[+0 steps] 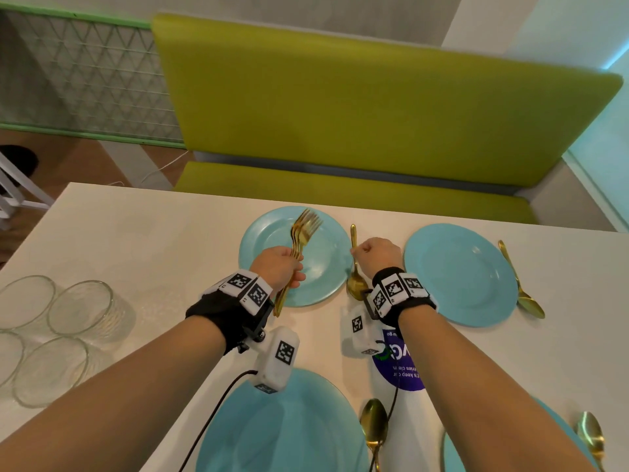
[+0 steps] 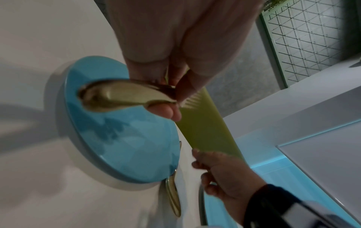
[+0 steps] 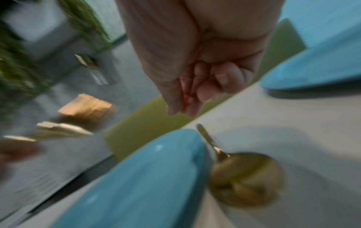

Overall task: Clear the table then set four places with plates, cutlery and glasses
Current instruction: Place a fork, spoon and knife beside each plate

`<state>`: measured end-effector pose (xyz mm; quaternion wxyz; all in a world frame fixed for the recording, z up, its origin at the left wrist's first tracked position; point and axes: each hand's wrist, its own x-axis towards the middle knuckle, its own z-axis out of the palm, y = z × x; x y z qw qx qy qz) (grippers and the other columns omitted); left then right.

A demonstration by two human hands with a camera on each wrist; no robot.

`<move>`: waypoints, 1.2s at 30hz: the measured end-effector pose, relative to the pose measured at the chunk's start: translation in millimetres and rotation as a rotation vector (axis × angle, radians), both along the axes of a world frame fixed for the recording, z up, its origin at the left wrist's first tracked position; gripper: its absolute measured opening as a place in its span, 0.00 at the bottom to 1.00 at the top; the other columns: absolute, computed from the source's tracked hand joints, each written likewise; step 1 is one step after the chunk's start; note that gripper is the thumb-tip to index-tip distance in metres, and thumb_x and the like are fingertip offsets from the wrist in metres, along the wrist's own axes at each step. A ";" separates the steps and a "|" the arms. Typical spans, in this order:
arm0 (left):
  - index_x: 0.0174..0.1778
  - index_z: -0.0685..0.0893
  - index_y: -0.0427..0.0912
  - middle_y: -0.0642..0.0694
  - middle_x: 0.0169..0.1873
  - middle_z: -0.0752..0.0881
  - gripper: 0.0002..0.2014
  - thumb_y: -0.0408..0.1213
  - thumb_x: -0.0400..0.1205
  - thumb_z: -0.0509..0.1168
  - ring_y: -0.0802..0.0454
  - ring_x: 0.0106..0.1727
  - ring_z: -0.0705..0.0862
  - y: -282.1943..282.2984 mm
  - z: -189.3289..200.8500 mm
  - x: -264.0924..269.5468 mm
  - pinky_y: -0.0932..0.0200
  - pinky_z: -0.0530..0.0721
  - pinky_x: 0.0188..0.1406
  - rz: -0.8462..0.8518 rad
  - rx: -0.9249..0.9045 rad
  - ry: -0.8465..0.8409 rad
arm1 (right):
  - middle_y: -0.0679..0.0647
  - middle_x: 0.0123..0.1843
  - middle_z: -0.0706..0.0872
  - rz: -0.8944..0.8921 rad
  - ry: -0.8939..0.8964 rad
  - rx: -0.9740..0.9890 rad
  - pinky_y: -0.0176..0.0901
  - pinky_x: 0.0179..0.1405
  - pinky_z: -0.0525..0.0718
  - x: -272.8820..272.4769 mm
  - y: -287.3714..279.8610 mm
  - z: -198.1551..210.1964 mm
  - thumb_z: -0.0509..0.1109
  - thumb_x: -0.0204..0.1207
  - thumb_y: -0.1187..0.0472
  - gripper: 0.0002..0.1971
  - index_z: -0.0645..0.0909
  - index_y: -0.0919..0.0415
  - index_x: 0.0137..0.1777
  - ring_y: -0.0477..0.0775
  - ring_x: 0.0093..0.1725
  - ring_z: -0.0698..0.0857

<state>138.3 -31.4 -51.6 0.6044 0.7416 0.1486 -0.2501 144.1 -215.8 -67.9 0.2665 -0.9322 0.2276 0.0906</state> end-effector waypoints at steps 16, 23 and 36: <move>0.39 0.76 0.39 0.41 0.32 0.85 0.07 0.27 0.82 0.61 0.52 0.29 0.85 -40.9 7.5 -19.5 0.62 0.83 0.30 -0.291 0.070 0.024 | 0.54 0.59 0.84 0.777 0.058 -0.244 0.47 0.55 0.77 -44.1 4.5 42.7 0.63 0.80 0.57 0.12 0.86 0.53 0.59 0.56 0.62 0.79; 0.51 0.71 0.35 0.40 0.34 0.81 0.04 0.31 0.85 0.54 0.48 0.32 0.82 -35.3 10.5 -0.7 0.58 0.81 0.30 -0.011 0.042 0.011 | 0.53 0.50 0.88 0.230 0.032 -0.062 0.39 0.52 0.80 -36.4 -54.0 28.3 0.69 0.78 0.58 0.09 0.88 0.60 0.51 0.52 0.50 0.83; 0.54 0.74 0.37 0.42 0.38 0.83 0.06 0.32 0.86 0.54 0.49 0.38 0.83 -29.5 5.2 -4.6 0.56 0.85 0.42 -0.064 0.041 0.004 | 0.55 0.37 0.79 -0.093 0.376 -0.198 0.34 0.27 0.69 -11.1 -54.2 -12.2 0.66 0.79 0.52 0.14 0.83 0.65 0.51 0.53 0.41 0.78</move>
